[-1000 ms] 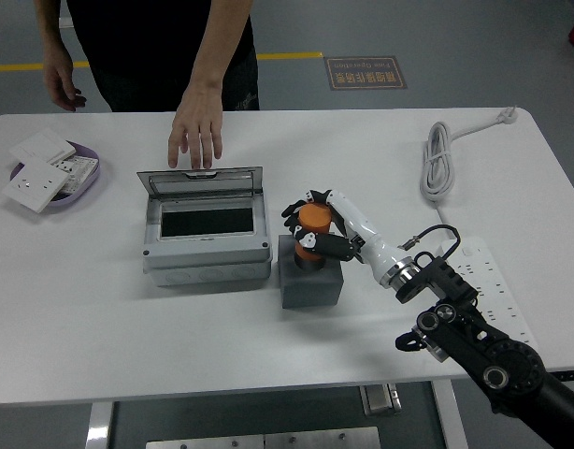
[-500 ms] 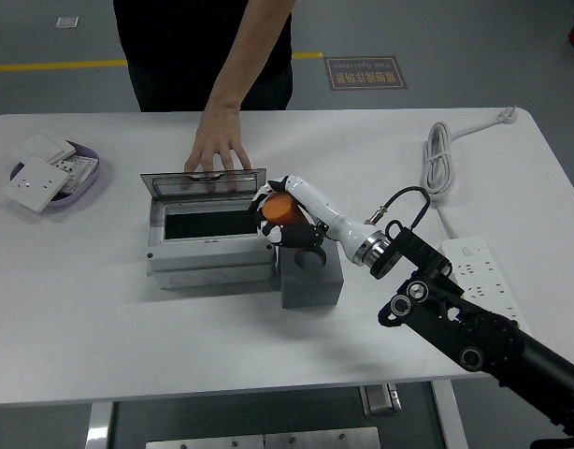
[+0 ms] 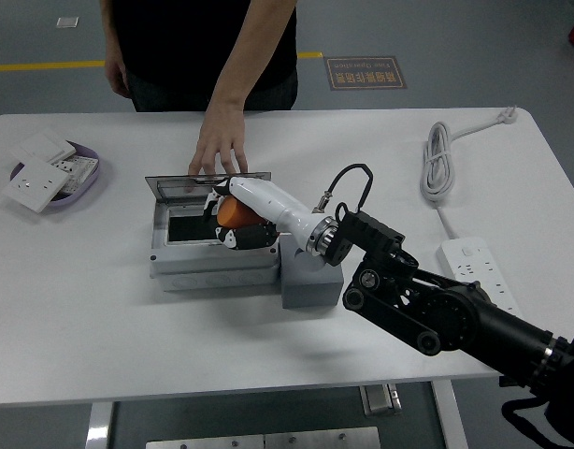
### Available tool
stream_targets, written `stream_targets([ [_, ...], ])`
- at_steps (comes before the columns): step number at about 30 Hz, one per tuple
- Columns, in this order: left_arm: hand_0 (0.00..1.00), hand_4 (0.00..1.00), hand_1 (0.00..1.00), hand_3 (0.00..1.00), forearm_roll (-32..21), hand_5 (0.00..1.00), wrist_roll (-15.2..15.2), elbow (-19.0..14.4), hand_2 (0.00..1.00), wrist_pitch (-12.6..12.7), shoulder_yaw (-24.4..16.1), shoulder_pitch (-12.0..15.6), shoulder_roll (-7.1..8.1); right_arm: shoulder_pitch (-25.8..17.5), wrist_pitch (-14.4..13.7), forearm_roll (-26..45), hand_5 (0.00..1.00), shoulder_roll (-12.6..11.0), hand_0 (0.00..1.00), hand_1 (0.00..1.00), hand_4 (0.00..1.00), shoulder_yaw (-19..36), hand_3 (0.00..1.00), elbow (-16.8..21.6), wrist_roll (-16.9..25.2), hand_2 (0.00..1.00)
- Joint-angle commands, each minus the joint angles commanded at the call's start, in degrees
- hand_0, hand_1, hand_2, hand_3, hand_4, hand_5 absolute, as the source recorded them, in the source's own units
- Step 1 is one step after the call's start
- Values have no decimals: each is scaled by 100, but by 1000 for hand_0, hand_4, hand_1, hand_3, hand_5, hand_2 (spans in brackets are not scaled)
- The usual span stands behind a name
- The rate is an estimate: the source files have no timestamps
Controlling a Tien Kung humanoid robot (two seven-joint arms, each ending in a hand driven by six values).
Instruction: Pick up the cylinder from the cube,place it in the box,flap close box
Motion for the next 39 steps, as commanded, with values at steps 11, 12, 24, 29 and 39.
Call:
stream_targets([
  [11, 618, 659, 607, 589, 54, 203, 2, 0, 603, -3, -17, -33, 51, 433, 53, -691, 2, 249, 147, 226, 2, -441, 204, -400, -175, 270],
  [12, 618, 659, 607, 589, 57, 203, 2, 0, 603, -4, -15, -36, 56, 470, 69, -806, 2, 272, 147, 226, 2, -456, 204, -450, -193, 270],
  [24, 618, 659, 607, 589, 117, 203, 19, 0, 603, -12, -36, -57, 111, 772, 250, -1628, 2, 365, 194, 300, 2, -507, 343, -750, -348, 354],
  [29, 617, 659, 607, 590, 119, 203, 18, 0, 603, -13, -34, -51, 114, 776, 276, -1681, 2, 365, 212, 336, 2, -522, 376, -801, -359, 383],
  [39, 616, 659, 606, 589, 134, 203, 13, 0, 603, -13, -29, -64, 118, 813, 350, -1678, 2, 365, 292, 429, 111, -415, 525, -866, -286, 496],
])
